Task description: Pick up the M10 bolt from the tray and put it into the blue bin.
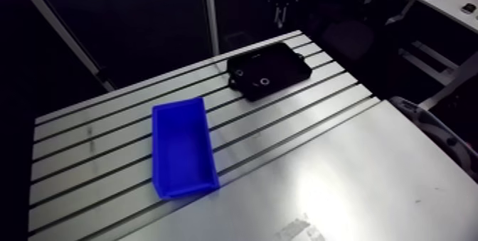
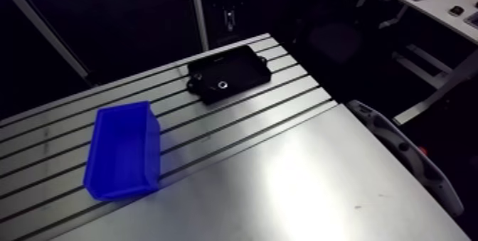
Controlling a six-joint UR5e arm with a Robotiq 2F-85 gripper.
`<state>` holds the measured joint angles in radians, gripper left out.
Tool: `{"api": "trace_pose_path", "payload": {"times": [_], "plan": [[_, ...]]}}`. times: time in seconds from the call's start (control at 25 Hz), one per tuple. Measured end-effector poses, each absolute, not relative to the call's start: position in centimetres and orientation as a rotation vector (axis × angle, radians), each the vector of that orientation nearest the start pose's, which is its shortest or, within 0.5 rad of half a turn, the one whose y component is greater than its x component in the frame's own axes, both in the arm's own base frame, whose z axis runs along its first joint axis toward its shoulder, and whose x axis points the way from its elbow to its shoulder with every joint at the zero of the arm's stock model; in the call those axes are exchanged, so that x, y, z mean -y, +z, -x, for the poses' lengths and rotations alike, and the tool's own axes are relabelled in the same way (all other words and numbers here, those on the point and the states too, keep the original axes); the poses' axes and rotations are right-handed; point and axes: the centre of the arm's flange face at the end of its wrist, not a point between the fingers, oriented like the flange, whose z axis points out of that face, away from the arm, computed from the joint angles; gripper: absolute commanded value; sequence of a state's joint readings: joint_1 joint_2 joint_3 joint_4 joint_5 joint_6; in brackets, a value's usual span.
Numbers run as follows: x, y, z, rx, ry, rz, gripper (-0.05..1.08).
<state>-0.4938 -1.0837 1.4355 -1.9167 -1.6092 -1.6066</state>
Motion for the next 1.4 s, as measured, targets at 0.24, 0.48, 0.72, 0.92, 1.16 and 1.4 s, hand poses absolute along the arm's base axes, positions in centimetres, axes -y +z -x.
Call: {"api": "trace_pose_path", "payload": {"times": [0.24,0.48,0.72,0.92,1.16,1.4], "plan": [[-18.4,35.4,64.3,-3.099,0.07,-0.68,0.95],[-14.6,39.3,63.6,-3.142,0.052,-0.534,0.95],[-11.0,43.1,62.3,-3.193,-0.007,-0.294,0.95],[-7.3,45.7,61.0,-3.209,-0.041,-0.021,0.96],[-2.7,46.7,59.4,-3.144,-0.08,0.461,1.01],[-1.1,45.5,57.9,-3.018,-0.114,0.882,1.05]]}}
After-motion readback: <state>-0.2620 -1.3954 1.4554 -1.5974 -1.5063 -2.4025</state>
